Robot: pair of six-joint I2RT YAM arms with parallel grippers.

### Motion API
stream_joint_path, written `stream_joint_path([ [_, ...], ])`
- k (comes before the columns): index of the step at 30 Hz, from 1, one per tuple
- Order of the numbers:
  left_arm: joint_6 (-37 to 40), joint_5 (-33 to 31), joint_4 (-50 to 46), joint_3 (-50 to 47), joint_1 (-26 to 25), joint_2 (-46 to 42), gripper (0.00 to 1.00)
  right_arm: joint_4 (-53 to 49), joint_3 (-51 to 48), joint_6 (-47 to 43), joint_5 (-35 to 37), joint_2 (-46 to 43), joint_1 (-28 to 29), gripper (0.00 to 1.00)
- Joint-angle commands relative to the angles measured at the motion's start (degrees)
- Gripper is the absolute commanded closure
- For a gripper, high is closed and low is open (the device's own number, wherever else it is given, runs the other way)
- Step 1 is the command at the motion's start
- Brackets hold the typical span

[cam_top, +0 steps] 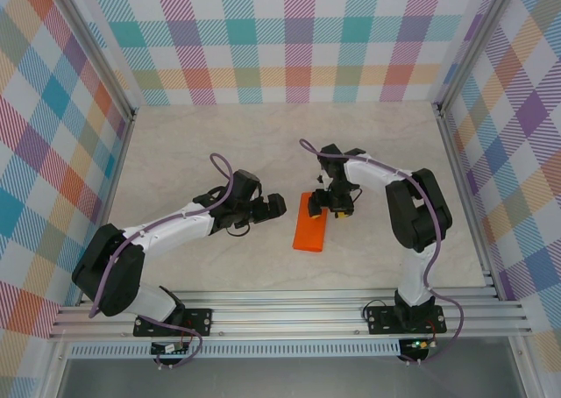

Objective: Fold a paper plane with a square sheet of paper (pick it up from the middle)
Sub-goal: Fold the square sheet of paper in half at the center of the table.

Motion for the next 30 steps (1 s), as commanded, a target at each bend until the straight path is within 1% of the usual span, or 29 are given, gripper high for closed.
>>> stream_joint_path([
  [1,0.8,0.3,-0.1,1.2,-0.7,0.6,0.00,-2.2,1.9,-2.0,0.2,1.3,0.2,0.26],
  [12,0.8,0.5,-0.1,1.5,-0.8,1.1,0.00,-3.0,3.4,-4.0,0.2,3.2,0.2,0.26],
  [22,0.9,0.8,0.0,1.8,-0.7,1.7,0.00,-3.9,3.7,-8.1,0.1,2.8,0.3,0.28],
  [30,0.9,0.9,0.1,1.8,-0.8,2.0,0.00,-4.1,4.7,-8.2,0.6,4.0,0.3,0.28],
])
